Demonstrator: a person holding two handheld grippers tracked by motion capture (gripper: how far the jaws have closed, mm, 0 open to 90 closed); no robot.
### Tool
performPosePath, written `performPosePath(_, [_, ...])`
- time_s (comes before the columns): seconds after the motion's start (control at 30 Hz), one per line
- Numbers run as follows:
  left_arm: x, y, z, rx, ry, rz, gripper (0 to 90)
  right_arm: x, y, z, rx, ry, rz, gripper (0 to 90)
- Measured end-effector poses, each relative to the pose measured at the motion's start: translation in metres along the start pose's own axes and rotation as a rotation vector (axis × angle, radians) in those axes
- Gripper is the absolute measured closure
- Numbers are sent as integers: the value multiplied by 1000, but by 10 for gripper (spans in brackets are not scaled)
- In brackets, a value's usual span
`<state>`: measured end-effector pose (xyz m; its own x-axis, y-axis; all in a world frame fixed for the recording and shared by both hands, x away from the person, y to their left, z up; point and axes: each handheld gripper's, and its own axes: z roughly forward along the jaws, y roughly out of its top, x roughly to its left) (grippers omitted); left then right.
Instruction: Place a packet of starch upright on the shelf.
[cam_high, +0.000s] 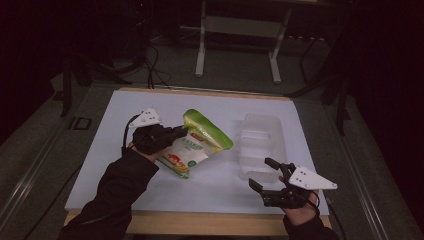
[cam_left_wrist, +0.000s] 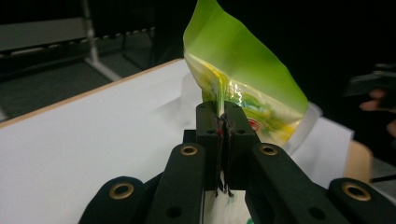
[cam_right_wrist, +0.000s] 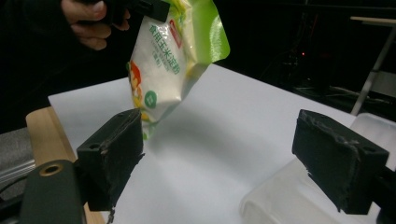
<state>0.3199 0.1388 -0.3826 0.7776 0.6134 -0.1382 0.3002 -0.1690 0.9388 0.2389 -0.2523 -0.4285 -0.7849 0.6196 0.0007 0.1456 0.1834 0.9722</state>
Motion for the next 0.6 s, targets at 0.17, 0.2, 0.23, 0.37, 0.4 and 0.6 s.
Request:
performPosePath(0.17, [-13, 8, 6, -50, -33, 3, 877, -2, 14, 8, -14, 13, 0, 162])
performPosePath(0.2, [-15, 9, 7, -63, -40, 4, 877, -3, 16, 11, -22, 19, 6, 162])
performPosePath(0.23, [-18, 10, 8, -72, -47, 6, 877, -3, 18, 14, -22, 22, 12, 162])
performPosePath(0.37, [-25, 12, 16, -103, -81, -10, 877, -7, 24, 27, -7, 29, 42, 161])
performPosePath(0.4, [-27, 14, 19, -101, -98, -14, 877, -9, 25, 32, -2, 40, 61, 161])
performPosePath(0.6, [-39, 19, 30, -100, -141, 5, 878, -11, 22, 53, 30, 84, 100, 182])
